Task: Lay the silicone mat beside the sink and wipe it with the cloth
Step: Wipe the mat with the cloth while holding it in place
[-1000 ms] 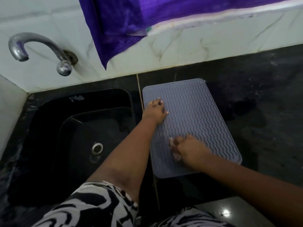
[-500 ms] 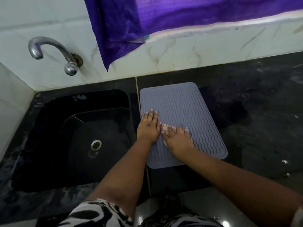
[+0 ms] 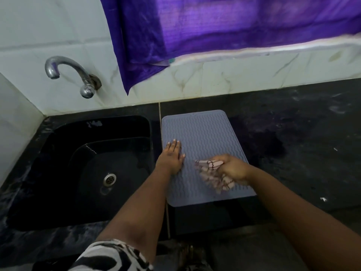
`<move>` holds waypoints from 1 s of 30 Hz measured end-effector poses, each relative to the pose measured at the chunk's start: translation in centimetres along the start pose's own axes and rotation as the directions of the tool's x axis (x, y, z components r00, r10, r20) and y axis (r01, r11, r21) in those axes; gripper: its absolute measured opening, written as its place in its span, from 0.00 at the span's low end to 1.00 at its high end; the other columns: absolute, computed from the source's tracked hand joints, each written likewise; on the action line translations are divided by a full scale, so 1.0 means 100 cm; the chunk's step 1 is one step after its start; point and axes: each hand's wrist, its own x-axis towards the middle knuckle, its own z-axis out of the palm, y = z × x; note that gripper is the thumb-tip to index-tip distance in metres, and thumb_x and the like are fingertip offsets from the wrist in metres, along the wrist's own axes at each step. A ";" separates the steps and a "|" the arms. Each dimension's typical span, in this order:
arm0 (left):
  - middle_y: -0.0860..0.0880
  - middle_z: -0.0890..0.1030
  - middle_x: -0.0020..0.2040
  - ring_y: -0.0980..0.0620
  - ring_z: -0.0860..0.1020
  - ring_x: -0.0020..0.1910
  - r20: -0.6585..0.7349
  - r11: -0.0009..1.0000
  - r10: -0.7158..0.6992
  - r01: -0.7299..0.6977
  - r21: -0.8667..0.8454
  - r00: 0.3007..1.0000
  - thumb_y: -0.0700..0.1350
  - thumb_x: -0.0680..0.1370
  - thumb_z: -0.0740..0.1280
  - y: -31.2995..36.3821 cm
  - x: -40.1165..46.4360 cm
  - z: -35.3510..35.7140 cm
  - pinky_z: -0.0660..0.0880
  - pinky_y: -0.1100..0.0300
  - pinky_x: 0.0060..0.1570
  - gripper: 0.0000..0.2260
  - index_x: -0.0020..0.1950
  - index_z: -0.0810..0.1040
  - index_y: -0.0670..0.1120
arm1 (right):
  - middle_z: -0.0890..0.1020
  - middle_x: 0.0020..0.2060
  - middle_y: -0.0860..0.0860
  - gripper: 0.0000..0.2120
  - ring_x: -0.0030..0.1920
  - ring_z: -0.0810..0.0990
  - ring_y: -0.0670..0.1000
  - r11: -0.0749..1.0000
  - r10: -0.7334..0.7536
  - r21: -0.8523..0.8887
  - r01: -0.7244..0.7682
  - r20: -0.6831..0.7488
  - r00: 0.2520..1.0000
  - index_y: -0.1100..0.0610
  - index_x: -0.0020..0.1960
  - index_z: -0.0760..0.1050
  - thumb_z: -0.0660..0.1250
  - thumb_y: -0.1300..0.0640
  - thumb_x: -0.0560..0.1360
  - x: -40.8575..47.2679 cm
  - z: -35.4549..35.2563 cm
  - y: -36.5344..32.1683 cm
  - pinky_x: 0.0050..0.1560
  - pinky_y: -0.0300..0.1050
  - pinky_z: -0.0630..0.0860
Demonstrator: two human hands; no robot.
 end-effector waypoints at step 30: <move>0.50 0.51 0.80 0.51 0.49 0.79 -0.230 0.990 0.085 -0.107 -0.087 0.969 0.43 0.81 0.53 -0.002 0.171 -0.009 0.42 0.54 0.75 0.26 0.79 0.52 0.50 | 0.69 0.71 0.50 0.21 0.69 0.64 0.56 0.529 -0.275 -0.849 -0.012 -0.184 0.944 0.45 0.72 0.67 0.59 0.50 0.79 0.164 -0.018 -0.031 0.71 0.50 0.60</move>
